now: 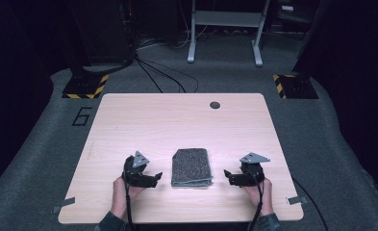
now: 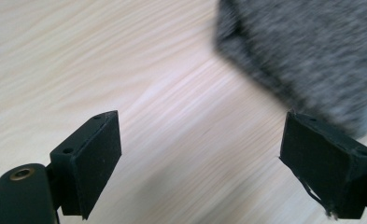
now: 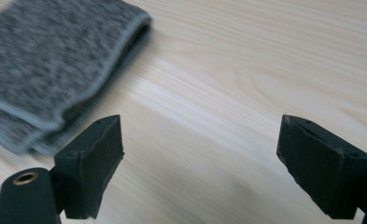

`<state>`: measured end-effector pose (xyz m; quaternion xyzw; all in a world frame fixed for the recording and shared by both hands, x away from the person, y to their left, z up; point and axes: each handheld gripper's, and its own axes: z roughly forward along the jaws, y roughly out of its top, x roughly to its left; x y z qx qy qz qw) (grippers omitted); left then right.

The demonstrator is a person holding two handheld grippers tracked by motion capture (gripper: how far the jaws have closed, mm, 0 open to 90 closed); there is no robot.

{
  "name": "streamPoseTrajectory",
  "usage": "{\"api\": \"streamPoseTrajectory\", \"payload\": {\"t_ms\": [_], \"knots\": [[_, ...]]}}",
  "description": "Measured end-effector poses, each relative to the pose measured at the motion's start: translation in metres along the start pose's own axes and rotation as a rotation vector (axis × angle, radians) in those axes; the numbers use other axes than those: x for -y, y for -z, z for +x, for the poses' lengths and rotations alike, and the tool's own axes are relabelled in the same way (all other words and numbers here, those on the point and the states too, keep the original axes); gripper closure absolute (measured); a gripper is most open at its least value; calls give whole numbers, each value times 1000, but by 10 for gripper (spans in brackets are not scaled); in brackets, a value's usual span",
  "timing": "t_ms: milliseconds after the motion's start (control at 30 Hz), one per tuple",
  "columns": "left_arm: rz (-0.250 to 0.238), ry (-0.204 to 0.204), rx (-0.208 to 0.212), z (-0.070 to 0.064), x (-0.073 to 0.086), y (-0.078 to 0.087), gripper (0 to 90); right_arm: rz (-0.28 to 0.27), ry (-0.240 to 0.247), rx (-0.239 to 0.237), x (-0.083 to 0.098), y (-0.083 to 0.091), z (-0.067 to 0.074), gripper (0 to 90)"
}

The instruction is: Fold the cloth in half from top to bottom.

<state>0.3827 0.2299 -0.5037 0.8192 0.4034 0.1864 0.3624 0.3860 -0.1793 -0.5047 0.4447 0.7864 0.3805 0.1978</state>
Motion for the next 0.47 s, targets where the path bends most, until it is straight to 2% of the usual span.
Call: {"api": "streamPoseTrajectory", "payload": {"t_ms": [33,67,100,133,167,200,233,367,467], "knots": [[14,20,-24,10,10,5,119,8,-11,17,5,3,-4,134],[13,42,-45,15,16,6,116,14,-16,33,10,4,-8,128],[13,42,-45,15,16,6,113,21,-19,53,14,6,-12,126],[20,57,-52,20,21,9,113,21,-19,53,14,6,-12,126],[18,78,-64,24,26,11,105,27,-46,85,24,11,-20,122],[17,95,-75,28,31,14,105,27,-46,85,24,11,-20,122],[20,111,-98,34,40,17,102,32,-58,107,33,14,-29,114],[37,135,-130,41,51,20,89,47,-78,141,43,18,-36,96],[15,149,-143,42,55,21,86,57,-80,168,45,19,-38,68]]}}
